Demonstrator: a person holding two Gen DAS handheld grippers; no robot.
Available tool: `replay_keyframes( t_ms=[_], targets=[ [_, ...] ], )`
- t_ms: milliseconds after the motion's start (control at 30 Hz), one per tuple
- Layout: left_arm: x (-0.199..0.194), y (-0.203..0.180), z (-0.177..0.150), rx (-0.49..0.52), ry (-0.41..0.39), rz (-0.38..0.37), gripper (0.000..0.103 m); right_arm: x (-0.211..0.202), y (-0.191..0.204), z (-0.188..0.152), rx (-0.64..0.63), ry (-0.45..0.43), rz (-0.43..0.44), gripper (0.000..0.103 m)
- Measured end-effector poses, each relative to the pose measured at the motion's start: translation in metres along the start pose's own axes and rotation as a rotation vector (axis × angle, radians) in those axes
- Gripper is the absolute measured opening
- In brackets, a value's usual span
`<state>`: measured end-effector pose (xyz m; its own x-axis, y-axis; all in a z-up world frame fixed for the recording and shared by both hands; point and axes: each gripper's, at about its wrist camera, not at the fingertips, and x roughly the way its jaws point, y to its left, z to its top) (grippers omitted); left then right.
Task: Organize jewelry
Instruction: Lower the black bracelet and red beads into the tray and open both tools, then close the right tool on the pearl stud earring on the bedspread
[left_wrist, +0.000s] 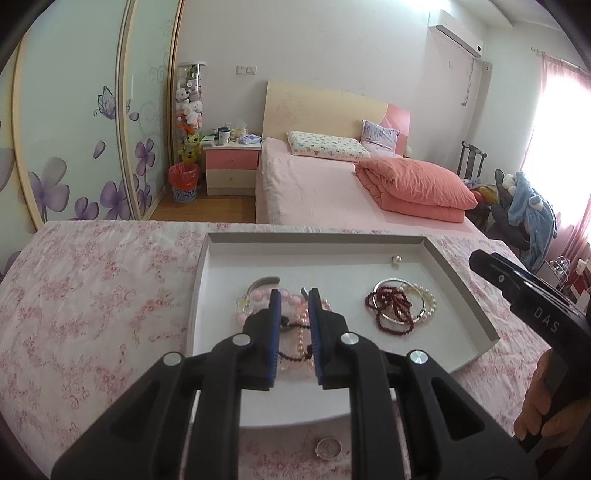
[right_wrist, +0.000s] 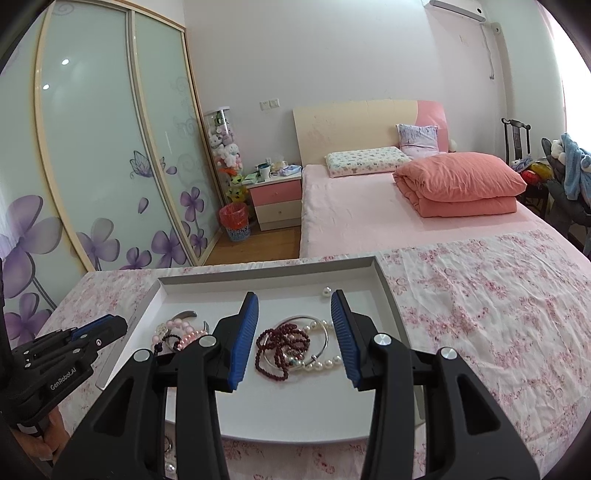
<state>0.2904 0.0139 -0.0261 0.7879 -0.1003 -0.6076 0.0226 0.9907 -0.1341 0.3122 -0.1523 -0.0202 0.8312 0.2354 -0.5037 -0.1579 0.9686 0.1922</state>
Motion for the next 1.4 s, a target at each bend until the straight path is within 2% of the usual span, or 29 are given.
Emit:
replay_keyframes(
  t_ms=[267, 667, 767, 1000, 1133, 1267, 1400],
  targets=[
    [-0.012, 0.01, -0.012, -0.015, 0.006, 0.015, 0.02, -0.014, 0.01, -0.022, -0.045, 0.041, 0.03, 0.043],
    [-0.023, 0.053, -0.045, -0.057, 0.056, 0.078, 0.023, -0.032, 0.055, -0.09, -0.166, 0.268, 0.177, 0.042],
    [-0.025, 0.061, -0.05, -0.069, 0.066, 0.087, 0.023, -0.028, 0.073, -0.103, -0.212, 0.329, 0.219, 0.039],
    [-0.027, 0.063, -0.056, -0.066, 0.075, 0.089, 0.024, -0.014, 0.098, -0.114, -0.279, 0.383, 0.205, 0.032],
    [-0.024, 0.063, -0.056, -0.067, 0.081, 0.093, 0.025, -0.009, 0.102, -0.113, -0.293, 0.384, 0.185, 0.029],
    [-0.023, 0.062, -0.057, -0.065, 0.086, 0.096, 0.025, -0.007, 0.106, -0.114, -0.326, 0.384, 0.168, 0.019],
    [-0.022, 0.06, -0.057, -0.058, 0.091, 0.095, 0.025, -0.011, 0.102, -0.115, -0.327, 0.384, 0.167, 0.016]
  ],
)
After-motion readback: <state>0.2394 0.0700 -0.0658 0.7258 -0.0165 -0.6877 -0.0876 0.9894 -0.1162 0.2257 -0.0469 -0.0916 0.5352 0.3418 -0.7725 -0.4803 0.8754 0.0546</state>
